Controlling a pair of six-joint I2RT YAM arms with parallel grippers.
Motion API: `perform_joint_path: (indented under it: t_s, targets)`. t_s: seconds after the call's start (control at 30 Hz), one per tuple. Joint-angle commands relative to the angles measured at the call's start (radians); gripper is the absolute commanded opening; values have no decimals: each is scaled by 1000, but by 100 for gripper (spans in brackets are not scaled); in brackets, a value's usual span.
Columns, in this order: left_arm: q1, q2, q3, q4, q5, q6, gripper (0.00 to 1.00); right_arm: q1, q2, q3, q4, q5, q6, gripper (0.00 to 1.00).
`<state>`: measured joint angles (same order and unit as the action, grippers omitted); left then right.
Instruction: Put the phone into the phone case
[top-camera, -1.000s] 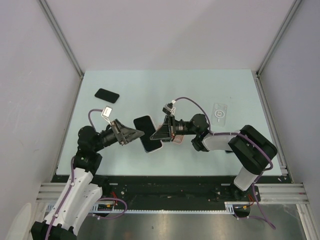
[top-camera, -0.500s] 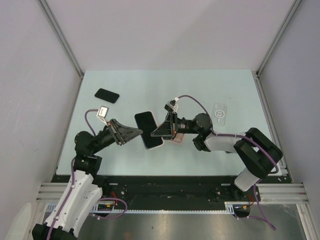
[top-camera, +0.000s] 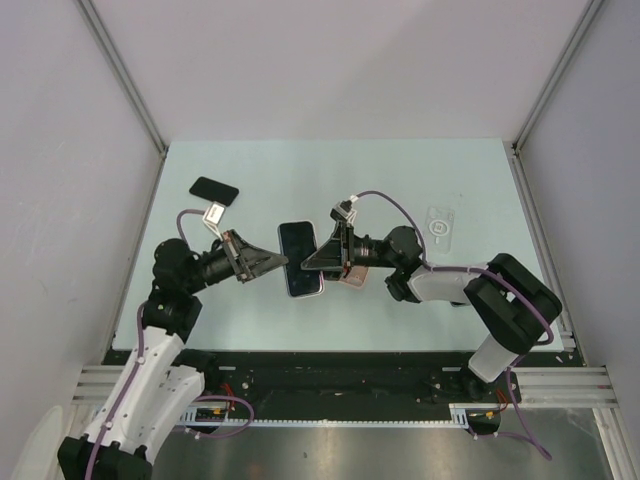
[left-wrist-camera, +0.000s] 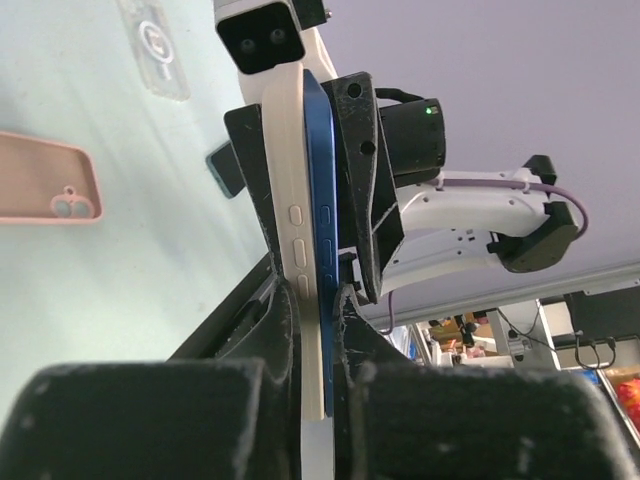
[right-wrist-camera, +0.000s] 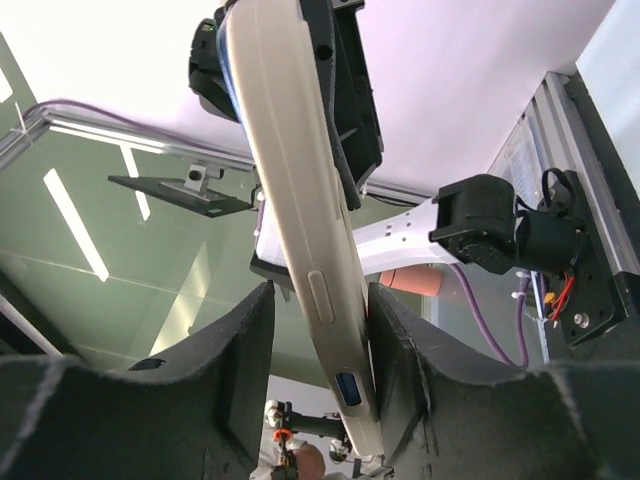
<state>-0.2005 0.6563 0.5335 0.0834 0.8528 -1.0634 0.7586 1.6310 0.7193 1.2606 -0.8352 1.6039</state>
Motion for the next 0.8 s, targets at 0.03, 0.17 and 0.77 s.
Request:
perform_joint_path:
  t_s: [0.03,0.17,0.77]
  targets:
    - [1,23,31,-165,-15,134,0,18,10,32,333,22,28,21]
    - [0,-21,11,-87,40,88,18,8,-6,32,336,45,37,8]
    - [-13,-18,-82,262,81,-116,40,5,-37,86,338,82,99,6]
